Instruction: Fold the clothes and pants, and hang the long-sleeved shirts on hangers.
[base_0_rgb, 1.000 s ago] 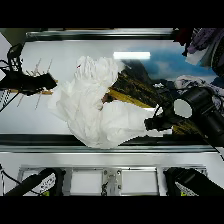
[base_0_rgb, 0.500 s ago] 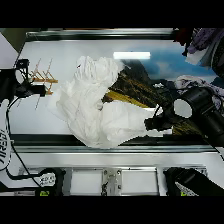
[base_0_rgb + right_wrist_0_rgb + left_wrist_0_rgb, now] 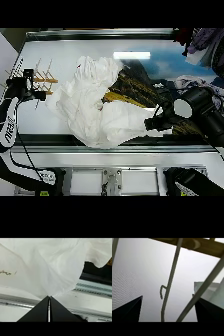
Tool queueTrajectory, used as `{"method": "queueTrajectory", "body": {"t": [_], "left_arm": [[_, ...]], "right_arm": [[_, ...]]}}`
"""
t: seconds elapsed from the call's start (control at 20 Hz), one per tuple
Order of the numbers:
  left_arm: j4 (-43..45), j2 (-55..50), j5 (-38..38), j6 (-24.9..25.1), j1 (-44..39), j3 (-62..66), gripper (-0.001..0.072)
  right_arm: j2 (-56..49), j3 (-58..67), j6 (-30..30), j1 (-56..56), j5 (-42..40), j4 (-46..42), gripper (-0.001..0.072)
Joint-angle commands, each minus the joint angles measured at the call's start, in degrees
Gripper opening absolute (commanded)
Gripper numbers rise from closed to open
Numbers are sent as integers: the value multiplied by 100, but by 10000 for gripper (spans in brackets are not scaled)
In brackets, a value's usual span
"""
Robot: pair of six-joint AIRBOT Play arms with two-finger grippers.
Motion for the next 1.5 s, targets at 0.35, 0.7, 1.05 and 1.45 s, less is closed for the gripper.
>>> {"method": "queueTrajectory", "body": {"t": [0.35, 0.7, 1.05, 1.45], "left_arm": [[35, -649, 533, 111, 50, 37, 698], [24, -767, 282, 107, 52, 503, 30], [28, -691, 33, 107, 52, 531, 16], [11, 341, -433, 146, -160, 529, 16]], "right_arm": [[-2, -2, 0, 2, 2, 2, 18], [-2, -2, 2, 2, 2, 2, 19], [-2, -2, 0, 2, 2, 0, 18], [-2, -2, 0, 2, 2, 0, 18]]}}
